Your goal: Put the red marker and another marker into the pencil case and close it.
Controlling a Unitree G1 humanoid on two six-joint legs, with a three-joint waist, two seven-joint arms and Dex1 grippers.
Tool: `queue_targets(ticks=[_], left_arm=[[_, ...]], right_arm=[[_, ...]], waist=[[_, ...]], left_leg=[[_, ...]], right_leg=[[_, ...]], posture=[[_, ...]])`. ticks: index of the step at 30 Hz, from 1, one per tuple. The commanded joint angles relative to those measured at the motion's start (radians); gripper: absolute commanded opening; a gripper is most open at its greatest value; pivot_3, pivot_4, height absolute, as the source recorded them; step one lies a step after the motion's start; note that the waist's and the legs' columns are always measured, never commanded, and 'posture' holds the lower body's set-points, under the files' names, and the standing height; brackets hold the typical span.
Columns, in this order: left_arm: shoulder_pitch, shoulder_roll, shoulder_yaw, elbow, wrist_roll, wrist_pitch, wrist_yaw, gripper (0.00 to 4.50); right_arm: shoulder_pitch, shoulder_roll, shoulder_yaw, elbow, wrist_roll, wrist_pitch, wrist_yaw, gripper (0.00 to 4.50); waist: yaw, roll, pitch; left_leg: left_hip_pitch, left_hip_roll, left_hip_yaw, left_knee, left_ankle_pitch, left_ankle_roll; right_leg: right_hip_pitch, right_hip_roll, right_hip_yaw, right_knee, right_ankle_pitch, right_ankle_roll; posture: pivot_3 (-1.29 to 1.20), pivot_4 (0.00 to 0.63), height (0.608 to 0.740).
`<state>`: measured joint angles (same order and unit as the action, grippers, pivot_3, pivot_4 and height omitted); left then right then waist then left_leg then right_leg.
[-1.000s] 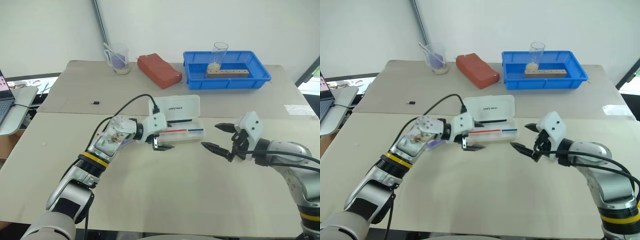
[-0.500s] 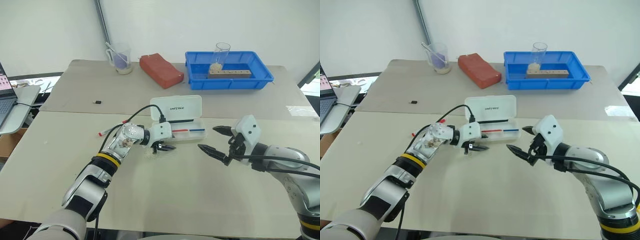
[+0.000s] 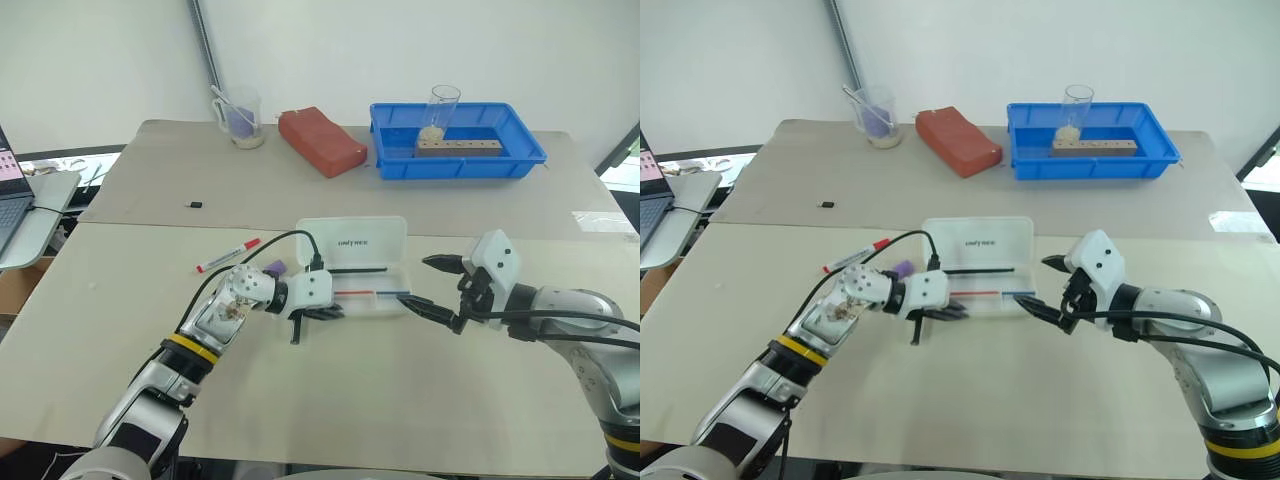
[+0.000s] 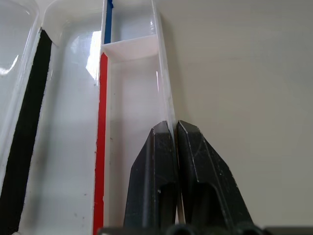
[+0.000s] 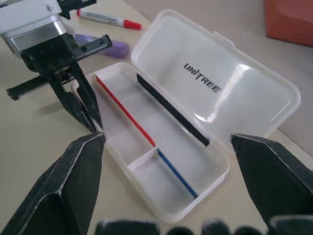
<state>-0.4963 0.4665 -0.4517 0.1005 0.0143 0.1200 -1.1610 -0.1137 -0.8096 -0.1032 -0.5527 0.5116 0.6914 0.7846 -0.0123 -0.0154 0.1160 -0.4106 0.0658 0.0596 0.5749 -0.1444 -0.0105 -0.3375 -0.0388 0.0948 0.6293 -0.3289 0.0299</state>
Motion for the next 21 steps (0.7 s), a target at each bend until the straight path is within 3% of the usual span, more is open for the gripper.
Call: queue_targets(ticks=[1,8,9,17,21], left_arm=[[0.038,0.032,0.002,-0.139,-0.016,0.045,-0.015,0.01],[0.084,0.054,-0.006,-0.199,0.0,0.066,-0.001,0.01],[0.085,0.056,-0.006,-0.199,0.0,0.065,-0.001,0.75],[0.085,0.088,0.024,-0.274,-0.059,0.105,-0.035,4.44],[0.072,0.125,0.054,-0.358,-0.12,0.172,-0.066,4.44]], right_arm=[[0.008,-0.036,-0.009,-0.051,0.037,0.013,0.045,4.5],[0.026,-0.056,0.013,-0.068,0.054,0.021,0.075,4.5],[0.023,-0.056,0.016,-0.063,0.051,0.018,0.077,4.5],[-0.012,-0.059,0.026,-0.02,0.041,0.012,0.091,4.5],[-0.033,-0.061,0.042,0.014,0.026,-0.004,0.104,4.5]], waist=[[0.001,0.0,0.0],[0.0,-0.002,0.001],[0.0,-0.002,0.001],[0.0,-0.002,0.001],[-0.001,-0.002,0.001]], left_leg=[[0.0,0.0,0.0,0.0,0.0,0.0],[0.0,0.0,0.0,0.0,0.0,0.0],[0.0,0.0,0.0,0.0,0.0,0.0],[0.0,0.0,0.0,0.0,0.0,0.0],[0.0,0.0,0.0,0.0,0.0,0.0]], right_leg=[[0.001,0.0,0.0,0.0,0.0,0.0],[0.001,-0.001,0.0,0.0,0.0,0.0],[0.001,-0.001,0.0,0.0,0.0,0.0],[0.0,-0.001,0.0,0.0,0.0,0.0],[0.0,-0.001,0.0,0.0,0.0,0.0]], posture=[[0.0,0.15,0.74],[0.0,0.15,0.74],[0.0,0.15,0.74],[0.0,0.15,0.74],[0.0,0.15,0.74]])
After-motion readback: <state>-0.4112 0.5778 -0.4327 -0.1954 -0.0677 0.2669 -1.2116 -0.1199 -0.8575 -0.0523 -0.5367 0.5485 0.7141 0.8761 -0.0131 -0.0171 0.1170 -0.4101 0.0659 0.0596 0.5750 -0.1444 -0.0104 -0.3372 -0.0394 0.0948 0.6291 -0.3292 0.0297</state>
